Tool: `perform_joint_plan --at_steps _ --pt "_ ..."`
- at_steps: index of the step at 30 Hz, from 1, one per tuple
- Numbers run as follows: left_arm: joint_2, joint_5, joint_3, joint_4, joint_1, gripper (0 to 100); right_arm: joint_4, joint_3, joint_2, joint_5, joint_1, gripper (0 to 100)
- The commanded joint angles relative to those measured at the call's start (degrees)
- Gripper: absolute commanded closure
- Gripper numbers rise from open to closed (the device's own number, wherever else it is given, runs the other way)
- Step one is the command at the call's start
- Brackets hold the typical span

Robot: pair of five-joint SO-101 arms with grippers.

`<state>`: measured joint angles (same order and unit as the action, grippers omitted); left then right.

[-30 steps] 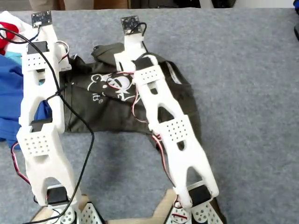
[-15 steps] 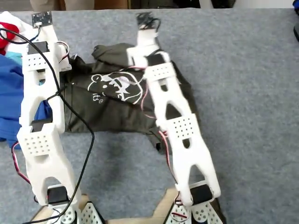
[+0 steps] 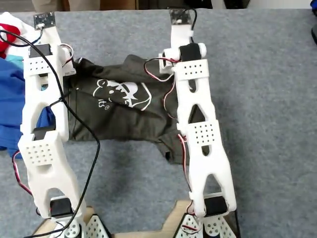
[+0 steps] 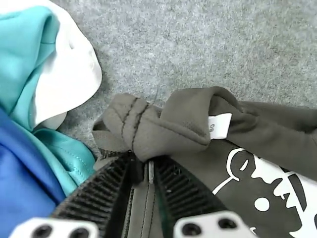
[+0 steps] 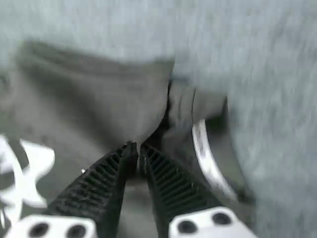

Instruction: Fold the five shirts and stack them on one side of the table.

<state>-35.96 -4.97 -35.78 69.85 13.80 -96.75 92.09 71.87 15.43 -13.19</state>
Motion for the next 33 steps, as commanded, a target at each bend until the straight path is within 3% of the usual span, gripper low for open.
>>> perform_joint_plan --at_steps 1,8,15,19,22,27,33 --pt "0.8 0.5 -3.4 1.0 -0.2 98 -5.4 2.9 -4.0 -1.2 0.7 99.1" --pt "0.8 0.2 -3.5 6.2 -0.2 98 -5.5 2.6 -6.7 -7.0 0.7 97.9" --pt "0.8 -1.1 -3.5 9.9 -0.2 98 -5.6 2.7 -12.4 -13.1 1.8 79.0" --pt "0.8 -4.1 -3.5 12.7 -0.1 98 -5.5 3.0 -15.9 -13.2 2.1 76.4" --pt "0.8 -4.3 -3.4 13.0 -0.1 98 -2.5 2.4 -16.7 -12.7 1.7 76.4" --pt "0.7 -4.3 -3.4 12.8 -0.1 98 12.4 1.4 -9.7 -11.8 1.4 76.4" --pt "0.8 -4.2 -2.8 15.5 0.0 98 16.4 1.2 -0.9 -1.7 1.2 76.4"
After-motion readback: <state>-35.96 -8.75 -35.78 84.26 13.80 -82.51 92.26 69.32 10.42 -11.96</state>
